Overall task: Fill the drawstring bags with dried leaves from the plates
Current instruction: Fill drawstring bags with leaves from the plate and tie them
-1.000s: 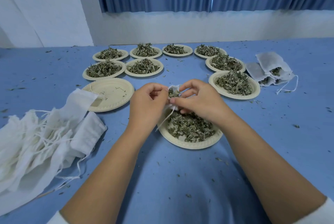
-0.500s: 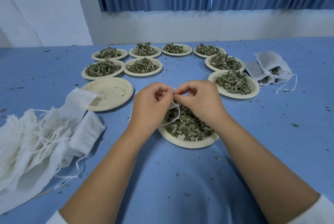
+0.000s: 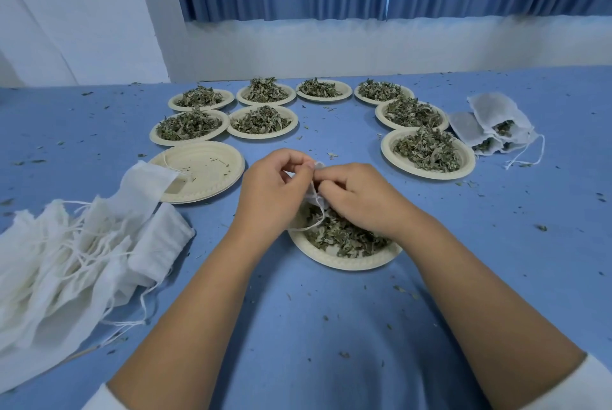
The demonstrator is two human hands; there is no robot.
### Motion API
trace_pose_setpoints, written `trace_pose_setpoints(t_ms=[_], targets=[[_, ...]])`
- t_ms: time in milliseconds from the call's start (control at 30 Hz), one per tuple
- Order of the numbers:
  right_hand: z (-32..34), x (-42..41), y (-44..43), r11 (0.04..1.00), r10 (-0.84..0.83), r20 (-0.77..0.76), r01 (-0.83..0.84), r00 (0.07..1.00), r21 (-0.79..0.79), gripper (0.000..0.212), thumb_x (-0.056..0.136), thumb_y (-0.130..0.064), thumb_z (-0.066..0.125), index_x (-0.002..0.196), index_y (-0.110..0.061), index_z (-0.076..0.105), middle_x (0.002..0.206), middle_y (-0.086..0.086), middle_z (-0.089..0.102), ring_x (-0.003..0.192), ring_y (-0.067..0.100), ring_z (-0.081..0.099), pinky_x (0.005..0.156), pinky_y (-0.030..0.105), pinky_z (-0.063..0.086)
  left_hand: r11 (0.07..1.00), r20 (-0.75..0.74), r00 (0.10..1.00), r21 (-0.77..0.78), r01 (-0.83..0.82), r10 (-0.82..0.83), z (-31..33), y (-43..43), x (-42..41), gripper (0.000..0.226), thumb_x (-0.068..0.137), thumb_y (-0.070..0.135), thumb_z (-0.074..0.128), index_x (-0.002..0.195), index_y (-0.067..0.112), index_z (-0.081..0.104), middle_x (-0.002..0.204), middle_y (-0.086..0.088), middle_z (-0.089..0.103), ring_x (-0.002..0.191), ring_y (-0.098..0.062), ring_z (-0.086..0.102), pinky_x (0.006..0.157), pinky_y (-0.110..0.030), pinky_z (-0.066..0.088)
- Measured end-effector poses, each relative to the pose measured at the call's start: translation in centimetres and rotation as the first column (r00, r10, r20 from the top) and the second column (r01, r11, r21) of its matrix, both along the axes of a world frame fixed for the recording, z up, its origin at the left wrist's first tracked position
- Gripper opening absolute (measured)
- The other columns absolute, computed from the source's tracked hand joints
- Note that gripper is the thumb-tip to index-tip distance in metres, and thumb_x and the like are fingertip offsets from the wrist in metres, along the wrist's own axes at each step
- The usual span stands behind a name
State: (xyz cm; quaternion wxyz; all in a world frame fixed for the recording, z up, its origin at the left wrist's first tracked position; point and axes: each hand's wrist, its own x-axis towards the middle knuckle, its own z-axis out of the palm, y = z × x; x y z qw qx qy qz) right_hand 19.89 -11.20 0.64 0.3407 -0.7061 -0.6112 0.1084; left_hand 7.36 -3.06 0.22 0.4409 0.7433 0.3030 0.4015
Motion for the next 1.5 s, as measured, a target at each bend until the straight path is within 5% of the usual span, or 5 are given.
trace_pose_setpoints(t_ms=[333,600,833,1067,1500], targets=[[0.5,3.5,-0.9,0.991,-0.115,-0.01,0.114,0.993,-0.068,0.006,0.08,-0.032,0.075,0.086,-0.032,0.074,0.07,-0.012,0.062,0.054,-0.002,0.051,0.061,0.021,0.041,0.99,-0.018,0.991,0.052,-0.132,0.133,-0.4,0.8,-0.4,0.01,0.092,0.022,0.065,0.084,0.027,0.069,0.072,0.015,0.063,0.047,0.005,0.049,0.049,-0.007,0.038],[-0.8,2.6,-0.2,0.969,-0.047,0.127,0.076,0.991,-0.233,0.045,0.075,-0.047,0.078,0.117,-0.034,0.068,0.102,-0.019,0.058,0.091,0.0,0.051,0.079,0.02,0.038,0.984,0.018,0.984,0.026,-0.176,0.176,-0.2,2.0,-1.0,0.016,0.093,0.019,0.063,0.082,0.03,0.066,0.073,0.012,0.062,0.055,0.005,0.05,0.055,-0.009,0.039],[-0.9,2.1,0.1,0.983,-0.033,0.134,0.056,0.99,-0.177,0.029,0.077,-0.031,0.081,0.104,-0.024,0.074,0.071,-0.025,0.052,0.066,-0.008,0.052,0.059,0.007,0.034,0.982,-0.017,0.985,0.09,-0.168,0.17,-0.4,1.9,-0.9,0.012,0.093,0.02,0.063,0.086,0.027,0.068,0.076,0.013,0.064,0.056,0.007,0.052,0.054,-0.008,0.039],[0.5,2.8,-0.7,0.993,-0.115,-0.053,0.113,0.992,-0.03,0.015,0.076,-0.025,0.081,0.078,-0.031,0.068,0.055,-0.037,0.055,0.055,-0.01,0.051,0.054,0.005,0.038,0.971,-0.036,0.976,0.114,-0.209,0.214,-0.3,2.1,-1.2,0.014,0.091,0.022,0.064,0.08,0.031,0.066,0.074,0.014,0.062,0.056,0.006,0.05,0.055,-0.009,0.038],[1.7,2.5,-1.1,0.944,-0.097,-0.558,0.253,0.824,0.21,0.014,0.077,-0.018,0.08,0.089,-0.015,0.073,0.076,-0.006,0.071,0.069,0.004,0.061,0.064,0.014,0.048,0.974,-0.068,0.975,0.099,-0.204,0.211,-0.1,1.5,-1.2,0.015,0.09,0.026,0.064,0.076,0.031,0.067,0.07,0.016,0.063,0.056,0.007,0.053,0.054,-0.008,0.04]])
